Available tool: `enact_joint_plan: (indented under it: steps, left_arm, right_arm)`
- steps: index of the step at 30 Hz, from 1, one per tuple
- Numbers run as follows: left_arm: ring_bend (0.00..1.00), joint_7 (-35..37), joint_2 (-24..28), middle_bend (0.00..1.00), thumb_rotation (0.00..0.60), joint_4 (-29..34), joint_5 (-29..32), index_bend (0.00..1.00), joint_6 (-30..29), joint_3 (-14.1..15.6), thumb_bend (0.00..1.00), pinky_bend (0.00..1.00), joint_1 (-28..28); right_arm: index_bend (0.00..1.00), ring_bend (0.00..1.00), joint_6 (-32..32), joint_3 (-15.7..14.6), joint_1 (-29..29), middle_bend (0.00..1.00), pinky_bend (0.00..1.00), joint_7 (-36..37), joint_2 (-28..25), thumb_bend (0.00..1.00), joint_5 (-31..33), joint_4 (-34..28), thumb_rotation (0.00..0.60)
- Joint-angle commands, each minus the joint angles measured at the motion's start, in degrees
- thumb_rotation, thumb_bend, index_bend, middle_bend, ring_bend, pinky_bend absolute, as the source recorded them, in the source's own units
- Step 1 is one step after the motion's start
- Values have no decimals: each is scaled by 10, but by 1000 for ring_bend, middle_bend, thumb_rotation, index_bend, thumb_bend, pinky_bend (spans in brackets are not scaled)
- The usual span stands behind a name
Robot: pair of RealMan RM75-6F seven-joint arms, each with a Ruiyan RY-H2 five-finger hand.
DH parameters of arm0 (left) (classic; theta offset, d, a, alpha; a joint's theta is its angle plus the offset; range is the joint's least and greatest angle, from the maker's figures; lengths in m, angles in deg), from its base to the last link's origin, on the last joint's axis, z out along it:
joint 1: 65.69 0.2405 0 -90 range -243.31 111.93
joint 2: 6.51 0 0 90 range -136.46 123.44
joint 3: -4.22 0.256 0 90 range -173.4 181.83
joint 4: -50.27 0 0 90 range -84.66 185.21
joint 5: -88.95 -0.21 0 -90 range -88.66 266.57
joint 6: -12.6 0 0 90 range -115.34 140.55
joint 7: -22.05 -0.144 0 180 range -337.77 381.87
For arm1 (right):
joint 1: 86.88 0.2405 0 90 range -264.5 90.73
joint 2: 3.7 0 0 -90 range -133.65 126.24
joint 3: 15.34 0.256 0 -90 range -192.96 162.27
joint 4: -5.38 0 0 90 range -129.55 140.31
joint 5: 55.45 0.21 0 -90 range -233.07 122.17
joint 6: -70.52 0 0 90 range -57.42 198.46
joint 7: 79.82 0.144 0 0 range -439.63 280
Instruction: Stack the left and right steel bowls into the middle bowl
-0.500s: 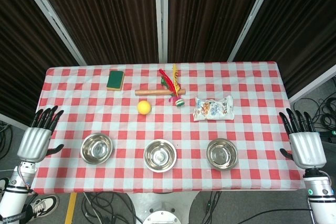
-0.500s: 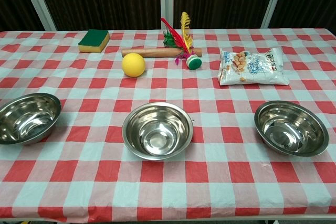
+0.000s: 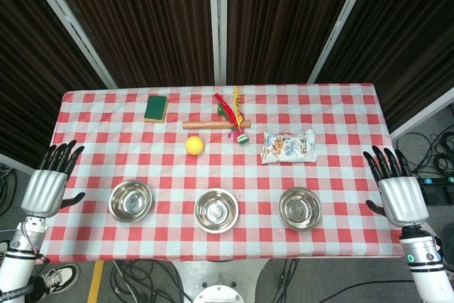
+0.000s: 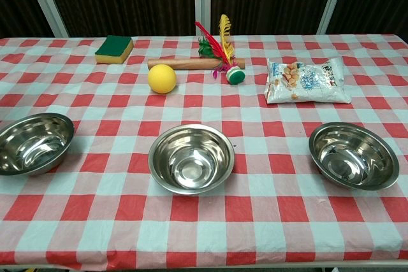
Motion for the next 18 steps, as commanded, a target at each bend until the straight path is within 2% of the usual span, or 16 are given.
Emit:
enact_joint_plan:
  steps: [1, 7, 11, 18]
  left_arm:
    - [9, 0, 1, 0, 600, -1, -1, 64, 1, 3, 0, 85, 0]
    - [9, 4, -10, 0, 600, -11, -4, 65, -2, 10, 0, 85, 5]
    - [9, 1, -9, 0, 600, -8, -11, 64, -13, 9, 0, 85, 7]
    - [9, -6, -3, 0, 600, 9, -13, 64, -24, 6, 0, 85, 11]
  right_arm:
    - [0, 0, 3, 1, 3, 0, 0, -1, -3, 0, -9, -6, 600]
    - [0, 0, -13, -5, 7, 0, 0, -7, -13, 0, -10, -16, 600]
    - [0, 0, -11, -13, 10, 12, 0, -3, -12, 0, -37, -17, 600]
    - [0, 0, -26, -46, 10, 81, 0, -36, 5, 0, -81, -30, 600]
